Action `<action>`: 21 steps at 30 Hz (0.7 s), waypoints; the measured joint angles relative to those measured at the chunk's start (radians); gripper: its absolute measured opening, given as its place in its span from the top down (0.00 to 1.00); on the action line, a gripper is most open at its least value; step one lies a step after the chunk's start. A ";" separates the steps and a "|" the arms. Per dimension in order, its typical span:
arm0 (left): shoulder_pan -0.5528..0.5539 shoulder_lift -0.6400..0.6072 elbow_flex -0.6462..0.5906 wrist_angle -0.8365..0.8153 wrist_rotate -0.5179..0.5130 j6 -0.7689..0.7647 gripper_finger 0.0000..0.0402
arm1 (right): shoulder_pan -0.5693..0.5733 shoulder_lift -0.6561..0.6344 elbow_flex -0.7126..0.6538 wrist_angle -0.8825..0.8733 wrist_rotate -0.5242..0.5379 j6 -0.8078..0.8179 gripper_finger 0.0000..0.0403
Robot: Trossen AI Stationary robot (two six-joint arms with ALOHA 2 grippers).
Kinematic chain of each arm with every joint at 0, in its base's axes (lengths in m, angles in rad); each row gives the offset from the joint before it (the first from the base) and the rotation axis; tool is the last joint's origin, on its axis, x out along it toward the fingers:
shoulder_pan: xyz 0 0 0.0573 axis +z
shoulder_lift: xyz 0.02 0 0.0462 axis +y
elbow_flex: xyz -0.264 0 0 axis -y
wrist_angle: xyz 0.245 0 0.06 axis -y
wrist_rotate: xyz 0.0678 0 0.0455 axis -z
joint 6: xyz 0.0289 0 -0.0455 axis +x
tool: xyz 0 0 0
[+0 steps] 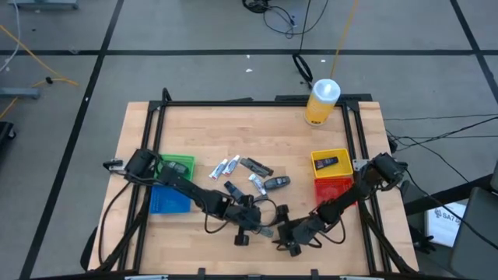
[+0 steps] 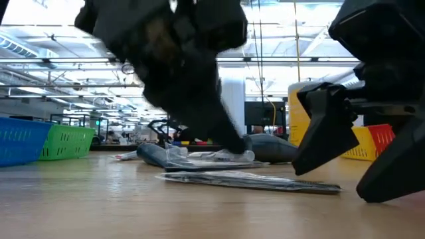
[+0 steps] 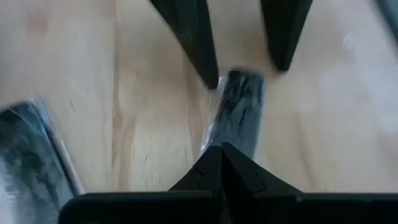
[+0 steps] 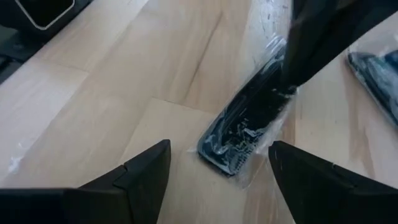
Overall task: Pick & Place Travel size toiletries
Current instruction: Put the black comb into the blue bin
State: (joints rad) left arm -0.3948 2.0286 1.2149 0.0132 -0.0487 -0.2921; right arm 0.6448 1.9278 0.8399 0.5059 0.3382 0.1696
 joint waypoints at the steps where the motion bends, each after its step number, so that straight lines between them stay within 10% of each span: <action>1: -0.002 -0.013 0.001 -0.011 -0.001 -0.010 0.99 | 0.000 0.000 0.008 -0.016 0.000 0.000 0.34; 12: -0.015 -0.050 0.000 -0.285 -0.037 -0.159 0.99 | -0.002 -0.036 0.026 -0.129 0.015 0.000 0.37; 21: -0.020 -0.054 -0.078 -0.185 -0.061 -0.216 0.99 | -0.003 -0.059 0.025 -0.176 0.034 -0.136 0.37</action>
State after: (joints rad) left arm -0.4152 1.9751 1.1371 -0.1721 -0.1093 -0.5082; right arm 0.6422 1.8690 0.8650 0.3303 0.3721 0.0333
